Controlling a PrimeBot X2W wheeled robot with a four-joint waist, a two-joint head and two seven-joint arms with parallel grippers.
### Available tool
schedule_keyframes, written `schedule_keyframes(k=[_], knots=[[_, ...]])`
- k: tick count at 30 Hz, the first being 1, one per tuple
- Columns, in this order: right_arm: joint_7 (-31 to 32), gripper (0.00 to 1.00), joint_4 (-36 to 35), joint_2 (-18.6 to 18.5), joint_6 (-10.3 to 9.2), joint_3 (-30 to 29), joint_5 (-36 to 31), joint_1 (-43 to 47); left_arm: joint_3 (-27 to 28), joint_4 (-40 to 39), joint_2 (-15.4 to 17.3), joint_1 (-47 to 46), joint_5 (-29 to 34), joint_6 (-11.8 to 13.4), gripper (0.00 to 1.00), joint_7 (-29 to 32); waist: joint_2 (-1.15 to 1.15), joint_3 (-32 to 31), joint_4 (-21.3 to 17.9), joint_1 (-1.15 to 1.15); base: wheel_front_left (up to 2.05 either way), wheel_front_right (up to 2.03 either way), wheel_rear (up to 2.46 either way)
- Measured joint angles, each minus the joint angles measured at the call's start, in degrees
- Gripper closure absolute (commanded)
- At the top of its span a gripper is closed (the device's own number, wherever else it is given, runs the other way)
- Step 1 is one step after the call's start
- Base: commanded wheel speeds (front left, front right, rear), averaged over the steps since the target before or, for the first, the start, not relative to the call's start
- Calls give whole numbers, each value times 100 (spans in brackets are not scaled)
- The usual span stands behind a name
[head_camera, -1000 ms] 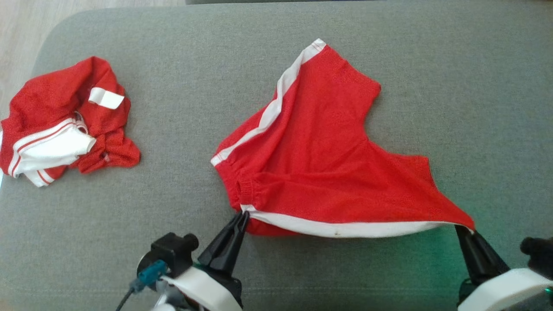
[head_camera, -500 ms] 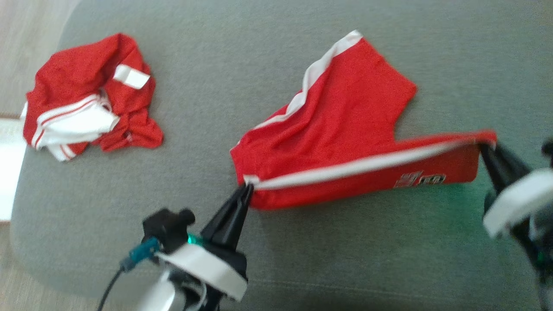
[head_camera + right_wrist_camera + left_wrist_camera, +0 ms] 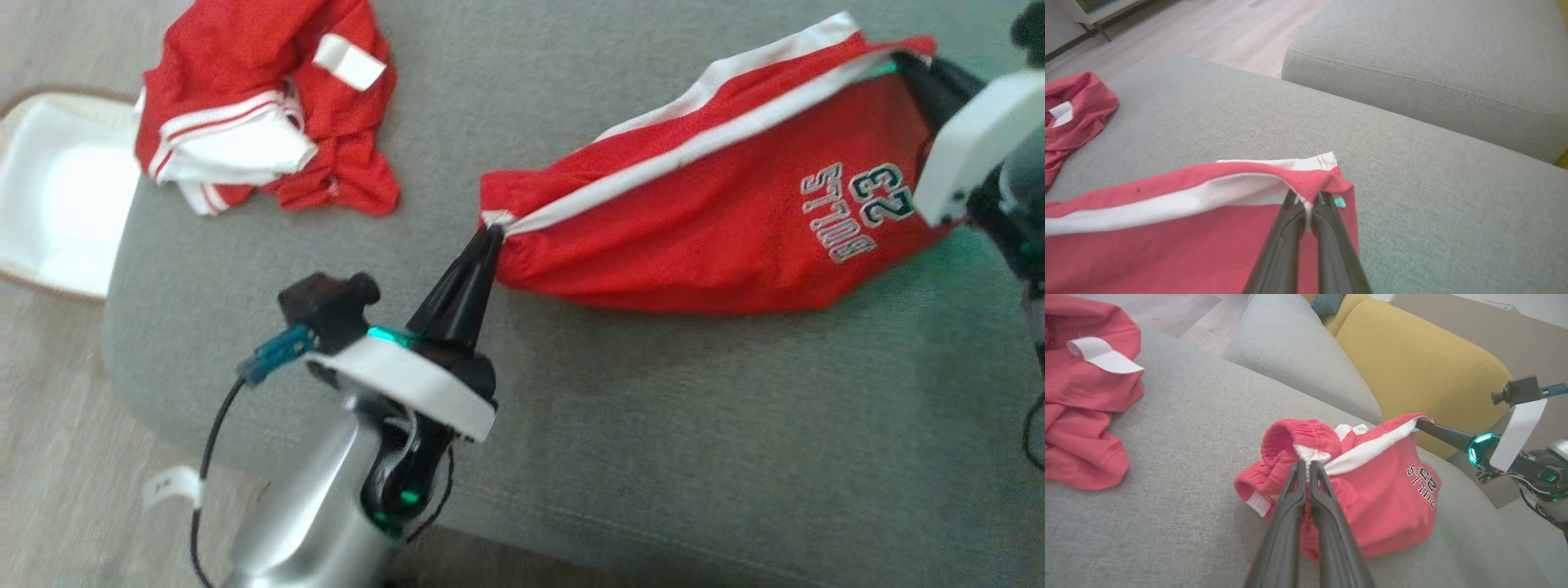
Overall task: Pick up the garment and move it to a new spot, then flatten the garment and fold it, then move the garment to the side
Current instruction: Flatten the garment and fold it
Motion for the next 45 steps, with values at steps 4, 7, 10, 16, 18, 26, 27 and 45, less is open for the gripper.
schedule_keyframes(k=[4,7,10,16,18,26,27,45], knots=[[-265,100,789,-27,0,304,58,-523,-178,393,-68,-364,-275,-54,100,1,0,162,196,0,0,0,0],[-533,100,1300,-27,0,522,101,-794,-339,676,-83,-581,-452,-55,100,0,0,254,286,0,0,0,0],[-826,100,1701,-15,0,668,100,-994,-485,936,-98,-789,-621,-55,100,-36,0,315,303,0,0,0,0],[-1653,0,2168,75,0,916,248,-1183,-695,1205,-129,-1127,-888,-5,0,-253,0,347,231,0,0,0,0],[-2059,0,2263,148,0,925,299,-1180,-688,1243,-136,-1173,-873,90,0,-326,0,329,186,-1,0,0,0],[-3524,0,2241,221,0,639,-82,-856,-366,1145,180,-1018,0,809,0,-498,0,104,-64,-1,0,0,0],[-3655,0,2168,240,0,548,-162,-740,-272,1074,246,-935,136,923,0,-499,0,65,-106,-1,0,0,0],[-3061,0,-1291,1720,0,-1350,-1534,2743,622,-260,911,138,1659,1280,0,-532,0,-651,-968,-2,0,0,0]])
